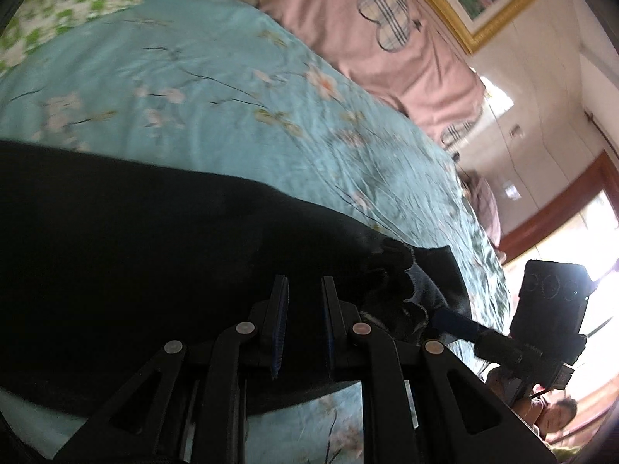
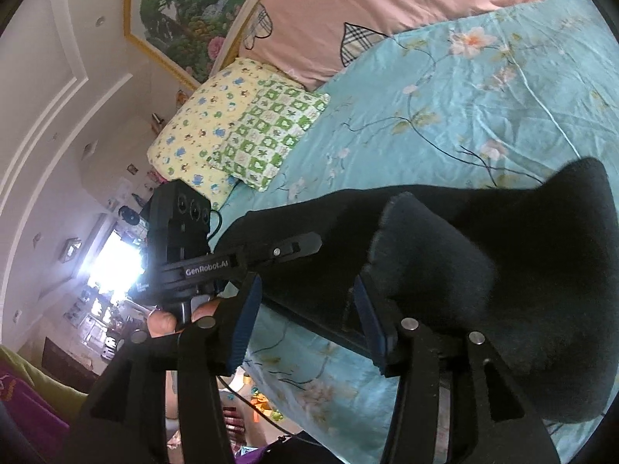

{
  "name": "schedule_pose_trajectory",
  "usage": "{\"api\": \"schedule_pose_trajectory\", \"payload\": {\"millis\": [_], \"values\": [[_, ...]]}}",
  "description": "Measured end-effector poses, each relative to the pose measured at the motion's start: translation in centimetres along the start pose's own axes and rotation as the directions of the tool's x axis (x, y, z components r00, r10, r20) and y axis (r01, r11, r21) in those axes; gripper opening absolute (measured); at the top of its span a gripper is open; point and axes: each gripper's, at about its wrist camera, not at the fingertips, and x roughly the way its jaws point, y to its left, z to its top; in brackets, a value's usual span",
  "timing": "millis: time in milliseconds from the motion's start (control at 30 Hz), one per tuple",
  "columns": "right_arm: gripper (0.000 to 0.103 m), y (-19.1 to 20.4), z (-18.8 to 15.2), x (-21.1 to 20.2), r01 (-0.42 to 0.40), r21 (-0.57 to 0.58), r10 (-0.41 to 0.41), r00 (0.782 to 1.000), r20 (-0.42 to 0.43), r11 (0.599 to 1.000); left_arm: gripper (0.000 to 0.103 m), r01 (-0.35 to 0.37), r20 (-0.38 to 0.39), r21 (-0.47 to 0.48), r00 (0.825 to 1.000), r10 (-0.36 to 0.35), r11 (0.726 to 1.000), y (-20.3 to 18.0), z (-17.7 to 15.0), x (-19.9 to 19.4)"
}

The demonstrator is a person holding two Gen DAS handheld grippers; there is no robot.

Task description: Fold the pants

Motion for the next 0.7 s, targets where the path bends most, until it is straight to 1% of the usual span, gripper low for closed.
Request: {"api": "schedule_pose_trajectory", "payload": {"millis": [33, 100, 267, 333, 367, 400, 433, 467, 500, 567, 700], "values": [[0.051, 0.2, 0.1, 0.1, -0.003, -0.008, 0.003, 1.0, -0.001, 1.0, 0.018, -0.015, 0.016, -0.018, 1.0, 0.015, 1.0, 0.4, -0.3, -0.7], [0.051, 0.7, 0.7, 0.4, -0.006, -0.027, 0.006, 1.0, -0.006, 1.0, 0.024, -0.019, 0.037, -0.052, 0.999, 0.021, 0.998, 1.0, -0.8, -1.7], [0.053, 1.7, 1.7, 1.5, -0.018, -0.065, 0.017, 1.0, -0.021, 0.998, 0.025, -0.028, 0.112, -0.167, 0.993, 0.047, 0.986, 3.4, -2.3, -5.0], [0.057, 2.3, 2.2, 2.2, -0.022, -0.085, 0.019, 0.999, -0.032, 0.996, 0.025, -0.042, 0.136, -0.209, 0.988, 0.071, 0.977, 4.3, -3.0, -6.3], [0.057, 2.5, 2.3, 2.5, -0.023, -0.092, 0.02, 0.999, -0.035, 0.995, 0.026, -0.061, 0.151, -0.234, 0.984, 0.098, 0.97, 4.7, -3.4, -7.0], [0.057, 2.7, 2.5, 2.9, -0.027, -0.101, 0.023, 0.999, -0.041, 0.995, 0.031, -0.084, 0.172, -0.266, 0.976, 0.133, 0.96, 5.1, -3.8, -7.8], [0.057, 2.9, 2.6, 3.2, -0.032, -0.107, 0.027, 0.998, -0.049, 0.994, 0.035, -0.095, 0.186, -0.287, 0.971, 0.153, 0.953, 5.5, -4.1, -8.4], [0.057, 3.1, 2.7, 3.7, -0.037, -0.112, 0.03, 0.998, -0.058, 0.993, 0.042, -0.105, 0.209, -0.326, 0.961, 0.18, 0.94, 6.1, -4.8, -9.5], [0.057, 3.3, 2.9, 4.1, -0.041, -0.117, 0.033, 0.997, -0.067, 0.992, 0.044, -0.108, 0.22, -0.348, 0.956, 0.193, 0.931, 6.5, -5.1, -10.1], [0.057, 3.6, 3.1, 4.9, -0.051, -0.126, 0.041, 0.996, -0.081, 0.991, 0.044, -0.109, 0.247, -0.398, 0.944, 0.221, 0.911, 7.6, -5.9, -11.7], [0.058, 4.6, 3.5, 6.8, -0.067, -0.153, 0.049, 0.992, -0.117, 0.986, 0.044, -0.127, 0.267, -0.467, 0.923, 0.276, 0.875, 9.1, -7.1, -14.0]]}}
